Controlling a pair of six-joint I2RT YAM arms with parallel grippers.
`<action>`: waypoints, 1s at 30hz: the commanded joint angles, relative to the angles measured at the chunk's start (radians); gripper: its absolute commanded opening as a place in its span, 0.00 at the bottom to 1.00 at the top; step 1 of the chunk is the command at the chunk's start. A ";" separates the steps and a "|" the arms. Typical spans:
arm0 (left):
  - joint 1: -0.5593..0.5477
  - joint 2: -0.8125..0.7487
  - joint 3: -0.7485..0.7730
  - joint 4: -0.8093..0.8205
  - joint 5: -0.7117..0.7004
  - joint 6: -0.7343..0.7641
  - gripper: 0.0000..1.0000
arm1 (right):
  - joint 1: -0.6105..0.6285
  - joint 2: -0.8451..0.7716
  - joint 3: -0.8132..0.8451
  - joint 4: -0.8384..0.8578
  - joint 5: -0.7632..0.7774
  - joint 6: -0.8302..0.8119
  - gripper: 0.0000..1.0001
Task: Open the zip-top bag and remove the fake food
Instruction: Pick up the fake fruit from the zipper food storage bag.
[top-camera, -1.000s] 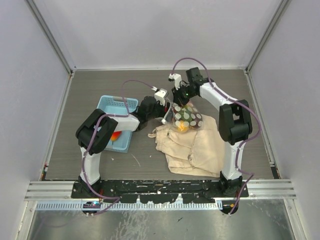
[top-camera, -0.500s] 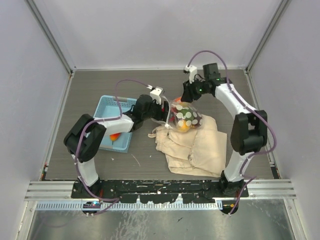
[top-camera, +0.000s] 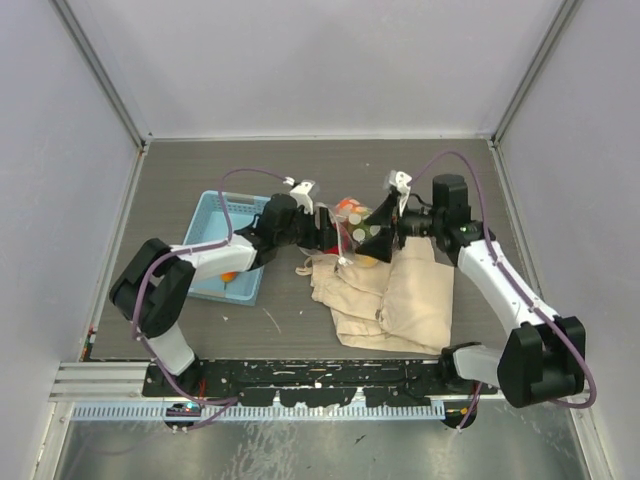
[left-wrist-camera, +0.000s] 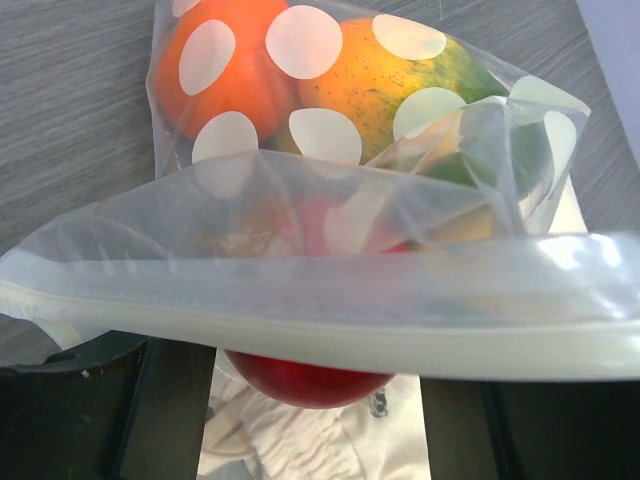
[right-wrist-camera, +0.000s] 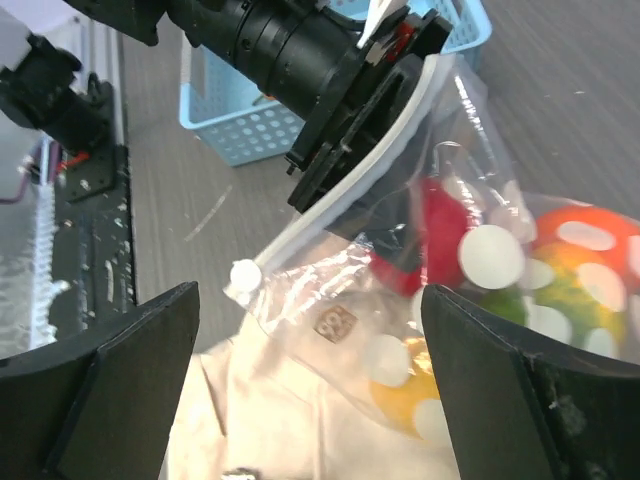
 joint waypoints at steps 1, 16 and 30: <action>-0.007 -0.073 -0.002 -0.043 0.007 -0.076 0.29 | 0.042 -0.029 -0.060 0.364 0.090 0.276 0.95; -0.059 -0.166 -0.029 -0.163 -0.150 -0.145 0.28 | 0.295 -0.002 0.033 0.183 0.569 0.170 0.87; -0.061 -0.210 -0.057 -0.173 -0.156 -0.186 0.28 | 0.341 0.038 0.067 0.124 0.663 0.108 0.39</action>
